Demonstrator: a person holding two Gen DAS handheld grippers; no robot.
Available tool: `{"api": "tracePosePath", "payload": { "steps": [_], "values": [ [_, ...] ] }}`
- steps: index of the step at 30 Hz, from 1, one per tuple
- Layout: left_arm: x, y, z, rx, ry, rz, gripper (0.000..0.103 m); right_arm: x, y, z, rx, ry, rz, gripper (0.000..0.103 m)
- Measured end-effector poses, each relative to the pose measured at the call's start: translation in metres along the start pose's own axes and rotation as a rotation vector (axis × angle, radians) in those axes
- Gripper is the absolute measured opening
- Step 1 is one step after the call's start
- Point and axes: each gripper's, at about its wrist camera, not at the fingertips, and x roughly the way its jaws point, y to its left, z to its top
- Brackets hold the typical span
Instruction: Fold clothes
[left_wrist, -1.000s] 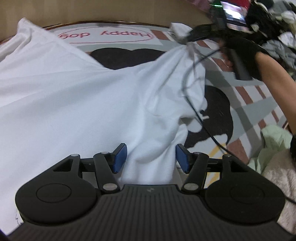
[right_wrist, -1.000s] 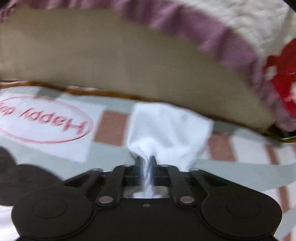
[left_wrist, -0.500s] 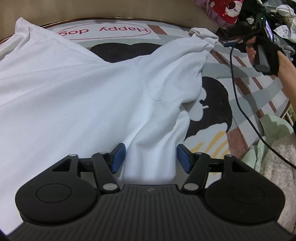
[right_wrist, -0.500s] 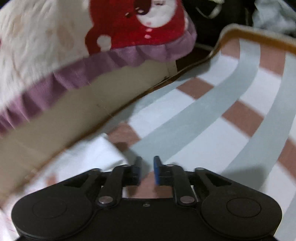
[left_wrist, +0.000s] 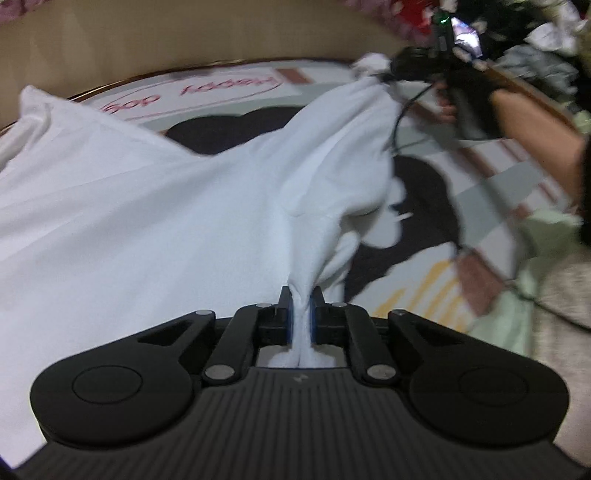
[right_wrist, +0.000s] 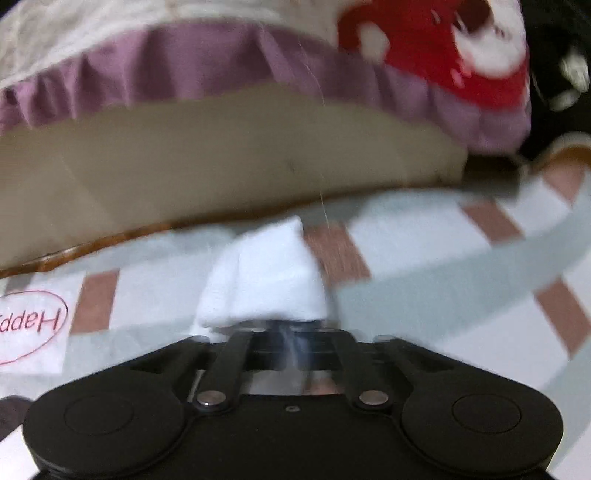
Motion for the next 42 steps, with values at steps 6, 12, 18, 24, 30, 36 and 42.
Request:
{"api": "tracePosePath", "payload": {
  "steps": [6,12,18,24,30,36,42],
  "values": [
    [-0.012,0.016,0.011,-0.074,0.008,-0.118,0.021,-0.028,-0.034,0.026,0.206,-0.204,-0.119,0.01],
    [-0.008,-0.014,0.023,0.04,0.046,-0.112,0.058,-0.027,-0.045,0.019,0.331,-0.057,-0.121,0.021],
    [-0.028,-0.012,0.061,0.105,0.076,-0.069,0.058,-0.097,0.025,0.023,0.236,-0.035,0.202,0.047],
    [-0.073,-0.002,0.067,0.239,0.228,0.039,0.038,-0.154,0.097,-0.012,0.062,0.151,0.597,0.064],
    [-0.131,0.012,0.025,0.199,0.344,0.078,0.038,-0.203,0.169,-0.085,-0.283,0.361,0.777,0.06],
    [-0.149,0.015,-0.045,0.21,0.43,0.126,0.038,-0.276,0.226,-0.152,-0.679,0.451,0.957,0.054],
    [-0.155,0.002,-0.086,0.259,0.431,-0.017,0.042,-0.288,0.257,-0.218,-0.947,0.542,0.814,0.054]
  ]
}}
